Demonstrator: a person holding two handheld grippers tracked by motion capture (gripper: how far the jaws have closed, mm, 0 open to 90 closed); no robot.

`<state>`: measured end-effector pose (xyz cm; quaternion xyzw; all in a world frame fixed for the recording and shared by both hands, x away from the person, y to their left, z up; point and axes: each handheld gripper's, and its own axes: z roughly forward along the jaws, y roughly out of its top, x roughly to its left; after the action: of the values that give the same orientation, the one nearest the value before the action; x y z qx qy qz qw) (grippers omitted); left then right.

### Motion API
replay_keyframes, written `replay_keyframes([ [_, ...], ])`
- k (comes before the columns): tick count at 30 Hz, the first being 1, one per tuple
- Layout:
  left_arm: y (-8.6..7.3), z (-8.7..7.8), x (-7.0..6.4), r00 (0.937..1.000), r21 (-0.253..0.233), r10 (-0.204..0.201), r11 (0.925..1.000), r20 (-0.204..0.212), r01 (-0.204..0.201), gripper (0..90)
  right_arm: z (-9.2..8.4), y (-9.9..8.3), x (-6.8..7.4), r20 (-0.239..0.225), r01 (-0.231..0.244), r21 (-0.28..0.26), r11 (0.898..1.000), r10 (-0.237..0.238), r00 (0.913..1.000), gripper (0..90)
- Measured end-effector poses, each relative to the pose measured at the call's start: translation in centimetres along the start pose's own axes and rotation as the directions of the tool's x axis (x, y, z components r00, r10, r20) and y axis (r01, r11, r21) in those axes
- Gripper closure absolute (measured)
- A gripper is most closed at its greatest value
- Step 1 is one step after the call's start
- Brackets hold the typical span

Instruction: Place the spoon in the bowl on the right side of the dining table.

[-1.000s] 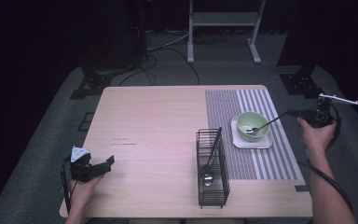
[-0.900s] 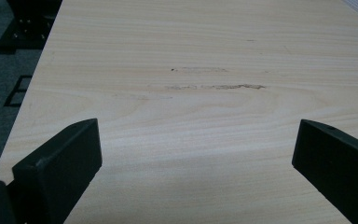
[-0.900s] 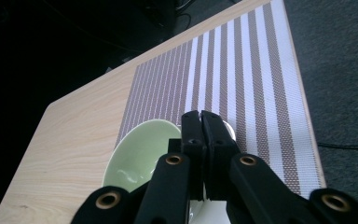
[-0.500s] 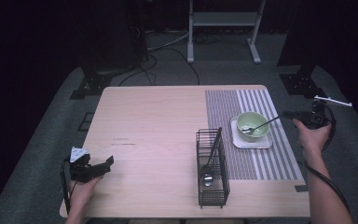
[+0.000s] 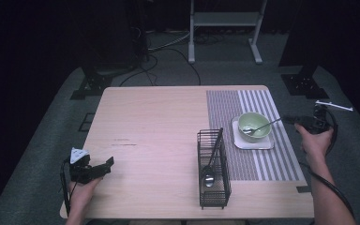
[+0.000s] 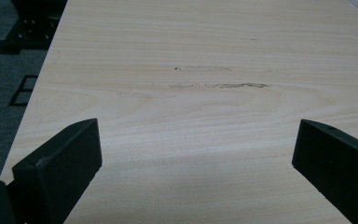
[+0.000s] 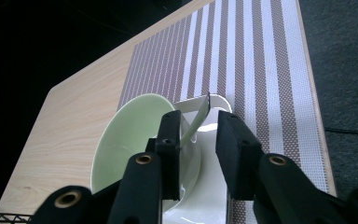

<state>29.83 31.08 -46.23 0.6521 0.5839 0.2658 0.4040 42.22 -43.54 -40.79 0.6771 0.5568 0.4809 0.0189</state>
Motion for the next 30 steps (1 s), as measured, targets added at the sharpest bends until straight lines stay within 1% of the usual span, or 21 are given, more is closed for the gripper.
replay_keyframes([
  [2, 0.0, -0.1, 0.1, 1.0, 0.001, -0.001, 1.0, 0.0, 0.001, 0.4, 0.0, -0.2, -0.1, -0.005, 0.002, 0.008, 1.0, -0.002, 1.0, 66.0],
  [3, 0.0, -0.1, 0.1, 1.0, 0.0, -0.001, 1.0, 0.0, 0.001, 0.4, 0.0, -0.3, 0.0, -0.002, 0.011, 0.007, 1.0, -0.011, 0.9999, 64.9],
  [4, 0.0, -0.1, 0.1, 1.0, 0.0, -0.001, 1.0, 0.0, 0.001, 0.4, 0.0, -0.3, 0.0, -0.002, 0.011, 0.007, 1.0, -0.011, 0.9999, 64.9],
  [5, 0.0, -0.1, 0.0, 1.0, 0.0, 0.001, 1.0, 0.0, -0.001, 0.4, -0.1, -0.6, 0.0, -0.002, 0.019, 0.01, 1.0, -0.019, 0.9998, 61.3],
  [8, 0.0, 0.0, -0.1, 1.0, 0.002, 0.005, 1.0, 0.003, -0.005, 0.4, 0.0, -0.9, 0.1, 0.003, 0.024, 0.032, 0.999, -0.024, 0.9997, 56.1],
  [10, 0.1, -0.1, -0.1, 1.0, 0.001, 0.005, 1.0, 0.002, -0.005, 0.4, 0.1, -1.2, 0.3, 0.016, 0.043, 0.042, 0.998, -0.044, 0.9989, 54.5],
  [13, 0.0, 0.0, -0.1, 1.0, 0.003, 0.004, 1.0, 0.003, -0.004, 0.4, 0.1, -1.4, 0.5, 0.013, 0.052, 0.042, 0.998, -0.053, 0.9985, 51.9],
  [21, 0.1, 0.0, -0.1, 1.0, 0.001, 0.005, 1.0, 0.006, -0.005, 0.4, 0.1, -2.1, 1.3, 0.021, 0.084, 0.055, 0.995, -0.085, 0.9961, 47.7],
  [25, 0.1, 0.0, -0.2, 1.0, 0.003, 0.006, 1.0, 0.008, -0.006, 0.4, 0.2, -2.6, 1.4, 0.026, 0.099, 0.066, 0.993, -0.101, 0.9946, 45.9],
  [27, 0.1, 0.0, -0.2, 0.9999, 0.001, 0.007, 1.0, 0.007, -0.007, 0.4, 0.2, -2.9, 1.4, 0.02, 0.095, 0.068, 0.993, -0.096, 0.9952, 45.9],
  [30, 0.1, 0.0, -0.2, 1.0, 0.003, 0.006, 1.0, 0.006, -0.006, 0.4, 0.2, -3.4, 1.4, 0.016, 0.101, 0.076, 0.992, -0.103, 0.9946, 45.9],
])
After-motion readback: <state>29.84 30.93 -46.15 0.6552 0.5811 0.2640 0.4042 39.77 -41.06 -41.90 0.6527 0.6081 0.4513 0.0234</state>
